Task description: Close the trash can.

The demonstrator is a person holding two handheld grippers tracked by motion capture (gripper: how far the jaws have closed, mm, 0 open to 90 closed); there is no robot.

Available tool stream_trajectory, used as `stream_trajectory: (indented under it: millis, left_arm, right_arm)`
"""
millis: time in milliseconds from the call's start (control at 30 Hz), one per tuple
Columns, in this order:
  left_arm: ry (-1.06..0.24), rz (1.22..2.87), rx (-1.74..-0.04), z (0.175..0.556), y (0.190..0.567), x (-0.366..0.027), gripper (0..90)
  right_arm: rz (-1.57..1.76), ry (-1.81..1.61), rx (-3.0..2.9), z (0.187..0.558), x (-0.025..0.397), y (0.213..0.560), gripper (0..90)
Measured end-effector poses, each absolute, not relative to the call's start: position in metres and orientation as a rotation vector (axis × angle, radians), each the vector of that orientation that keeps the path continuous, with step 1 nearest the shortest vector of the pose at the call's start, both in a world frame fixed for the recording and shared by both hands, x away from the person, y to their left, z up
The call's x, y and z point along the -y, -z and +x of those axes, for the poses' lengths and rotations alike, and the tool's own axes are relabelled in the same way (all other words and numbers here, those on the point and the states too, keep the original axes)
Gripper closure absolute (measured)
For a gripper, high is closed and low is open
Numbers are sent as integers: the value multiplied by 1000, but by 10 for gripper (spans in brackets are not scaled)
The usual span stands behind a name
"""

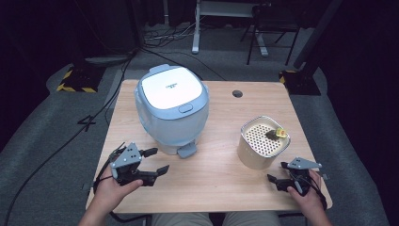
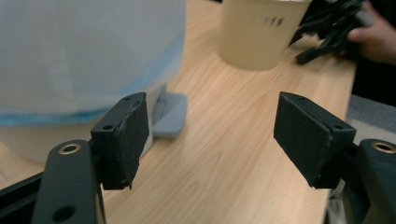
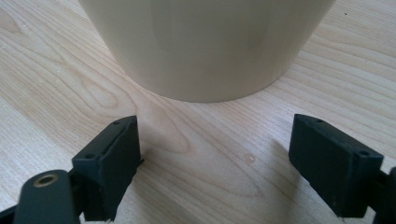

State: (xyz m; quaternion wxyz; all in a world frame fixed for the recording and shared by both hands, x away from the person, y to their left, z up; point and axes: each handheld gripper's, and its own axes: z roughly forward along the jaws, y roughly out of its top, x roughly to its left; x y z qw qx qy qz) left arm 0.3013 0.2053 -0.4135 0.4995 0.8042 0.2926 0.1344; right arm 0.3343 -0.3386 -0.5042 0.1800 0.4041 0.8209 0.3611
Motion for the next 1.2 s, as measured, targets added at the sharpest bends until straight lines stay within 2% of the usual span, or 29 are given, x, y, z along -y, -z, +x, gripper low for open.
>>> stream_trajectory:
  millis: [400,567,833,933,1200]
  left_arm:
    - [-288,1994,-843,313,471,-206,261]
    - [-270,2081,-907,318,492,-207,232]
    - [-311,2190,-937,321,503,-206,210]
    - [-331,2204,-955,321,504,-205,157]
    - [-361,2206,-977,318,504,-204,150]
  right_arm:
    - [1142,-1019,-2320,334,339,504,169]
    - [1142,-1019,-2320,334,339,504,169]
    - [1142,-1020,-2320,334,339,504,169]
    - [1142,-1020,-2320,334,339,504,169]
    - [1140,-1019,-2320,335,338,504,168]
